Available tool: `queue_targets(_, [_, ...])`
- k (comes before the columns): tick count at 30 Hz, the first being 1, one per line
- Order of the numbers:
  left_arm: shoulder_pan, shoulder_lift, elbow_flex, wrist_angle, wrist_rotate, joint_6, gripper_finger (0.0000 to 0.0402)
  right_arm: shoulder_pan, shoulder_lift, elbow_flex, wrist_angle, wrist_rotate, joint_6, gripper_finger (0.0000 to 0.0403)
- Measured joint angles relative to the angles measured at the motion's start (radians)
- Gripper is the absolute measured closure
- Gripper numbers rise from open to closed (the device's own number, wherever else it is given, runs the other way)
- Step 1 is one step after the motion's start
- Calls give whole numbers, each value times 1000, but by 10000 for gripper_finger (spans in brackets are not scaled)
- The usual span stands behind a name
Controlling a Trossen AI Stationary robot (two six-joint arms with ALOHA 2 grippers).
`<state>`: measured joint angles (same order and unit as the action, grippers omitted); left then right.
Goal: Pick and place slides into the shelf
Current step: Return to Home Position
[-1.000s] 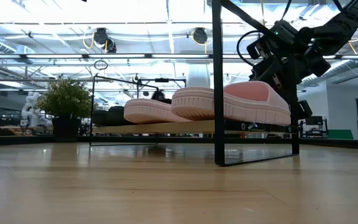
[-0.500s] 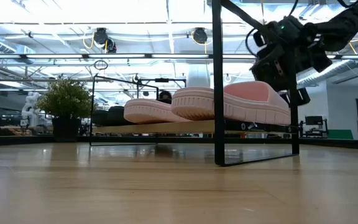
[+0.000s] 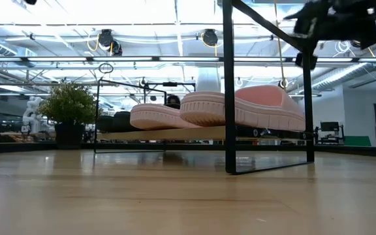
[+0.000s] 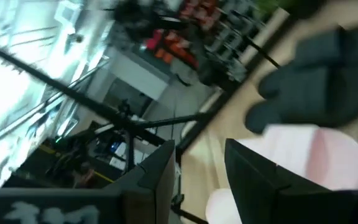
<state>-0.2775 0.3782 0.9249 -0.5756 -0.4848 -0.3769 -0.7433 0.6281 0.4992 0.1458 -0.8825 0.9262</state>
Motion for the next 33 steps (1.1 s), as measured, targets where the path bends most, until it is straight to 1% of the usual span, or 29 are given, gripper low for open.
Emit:
queue_targets(2, [0,-44,0,-81,131,0,224,-23,-65,0,-4,-43,-27,275])
queue_targets(3, [0,-60,0,-117,179,-8,224,-31,-98,0,-8,-67,-45,275])
queue_targets(4, [0,-69,0,-150,204,-23,224,-36,-130,0,-17,-94,-78,275])
queue_targets(7, [0,-71,-36,-230,221,-82,224,-36,-227,0,-76,-141,-158,275])
queue_targets(10, [-1,-75,-131,-232,239,-98,224,-36,-325,0,-191,-121,-218,275])
queue_targets(12, [-1,-93,-217,-168,257,-99,224,-36,-397,0,-290,-63,-272,275])
queue_targets(15, [-1,-148,-372,24,281,-89,224,-36,-498,0,-411,40,-316,275])
queue_targets(16, [-1,-173,-424,97,298,-73,224,-36,-527,0,-429,67,-323,275])
queue_targets(18, [-1,-228,-519,239,329,-27,224,-36,-577,-1,-421,85,-343,275])
queue_targets(19, [-1,-255,-566,296,330,-8,224,-36,-598,-2,-399,95,-349,275])
queue_targets(21, [-1,-296,-637,352,329,10,224,-36,-625,-30,-313,97,-340,275])
queue_targets(24, [-1,-339,-717,393,315,6,224,-32,-617,-145,-87,72,-259,275])
queue_targets(26, [-1,-353,-746,440,306,34,224,-27,-579,-258,134,72,-196,275])
queue_targets(29, [-1,-355,-760,436,286,73,224,-21,-502,-421,439,76,-136,275])
queue_targets(31, [1,-355,-760,424,256,87,224,-26,-451,-479,566,87,-121,275])
queue_targets(32, [5,-356,-760,411,243,88,224,-31,-442,-474,535,86,-128,275])
queue_targets(33, [9,-359,-760,393,229,86,224,-37,-423,-469,501,60,-139,275])
